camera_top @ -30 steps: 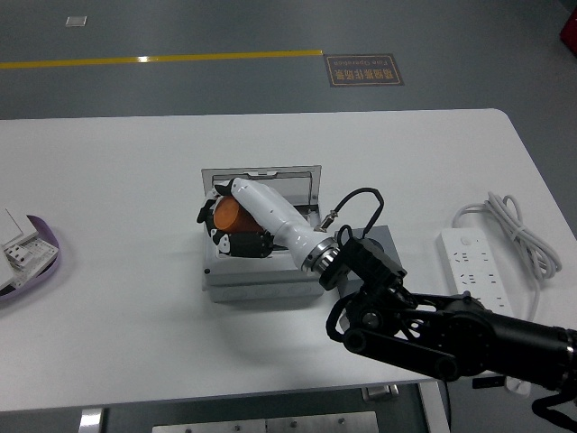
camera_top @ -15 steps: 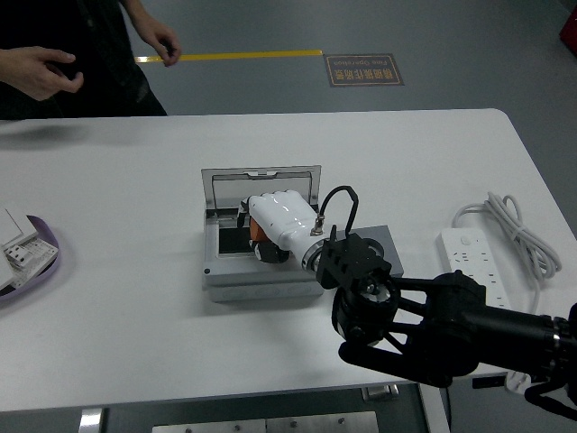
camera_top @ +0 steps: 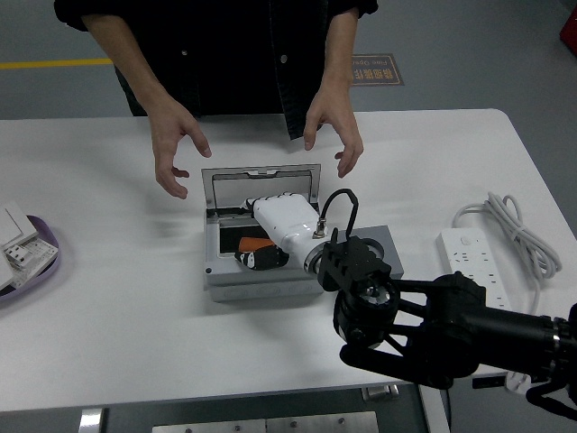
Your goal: Pick up the cylinder from the cube,place it in the box,flap close box
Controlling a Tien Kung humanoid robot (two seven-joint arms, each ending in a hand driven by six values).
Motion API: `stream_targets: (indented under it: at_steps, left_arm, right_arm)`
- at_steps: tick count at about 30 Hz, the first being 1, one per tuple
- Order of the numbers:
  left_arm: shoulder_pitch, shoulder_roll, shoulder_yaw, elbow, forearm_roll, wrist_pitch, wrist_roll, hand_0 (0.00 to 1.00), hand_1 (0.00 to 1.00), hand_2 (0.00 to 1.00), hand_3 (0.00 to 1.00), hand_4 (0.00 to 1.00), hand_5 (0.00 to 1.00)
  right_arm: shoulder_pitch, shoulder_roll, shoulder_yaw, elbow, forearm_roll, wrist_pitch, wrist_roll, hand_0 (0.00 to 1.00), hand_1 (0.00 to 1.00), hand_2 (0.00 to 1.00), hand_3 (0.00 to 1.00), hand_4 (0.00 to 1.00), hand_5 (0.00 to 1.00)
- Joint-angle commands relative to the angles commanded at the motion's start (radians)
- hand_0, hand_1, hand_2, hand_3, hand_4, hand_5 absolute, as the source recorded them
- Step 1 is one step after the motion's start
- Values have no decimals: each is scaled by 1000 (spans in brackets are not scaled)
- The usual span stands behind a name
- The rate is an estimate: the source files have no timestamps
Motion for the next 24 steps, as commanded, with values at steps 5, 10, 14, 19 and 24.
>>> stream_targets:
  at_steps: [5, 10, 14, 19, 24]
  left_arm:
    - [3, -1, 0, 0, -1, 1, 1, 510, 550, 555, 588, 718, 160]
    - [4, -2, -3, 0, 3, 0, 3, 510, 549, 554, 587, 717, 162]
    - [0, 1, -2, 0, 3, -1, 2, 510, 549, 554, 587, 717, 162]
    - [-4, 5, -4, 0, 7, -2, 3, 510, 550, 555, 588, 717, 158]
    - [-5, 5, -7, -1, 11, -2, 6, 510, 549, 555, 588, 716, 158]
  right_arm:
    - [-39, -45, 73, 77, 118, -103, 91, 828, 727, 763, 815, 913, 483]
    - [-23, -93, 146, 167, 193, -204, 153, 795, 692, 730, 763, 868, 448]
    - [32, -108, 160, 140, 215, -235, 165, 795, 692, 730, 763, 868, 448]
    - [100, -104, 112, 39, 287, -253, 199, 772, 660, 688, 694, 807, 420]
    - [112, -122, 49, 15, 336, -256, 211, 763, 654, 681, 684, 815, 433]
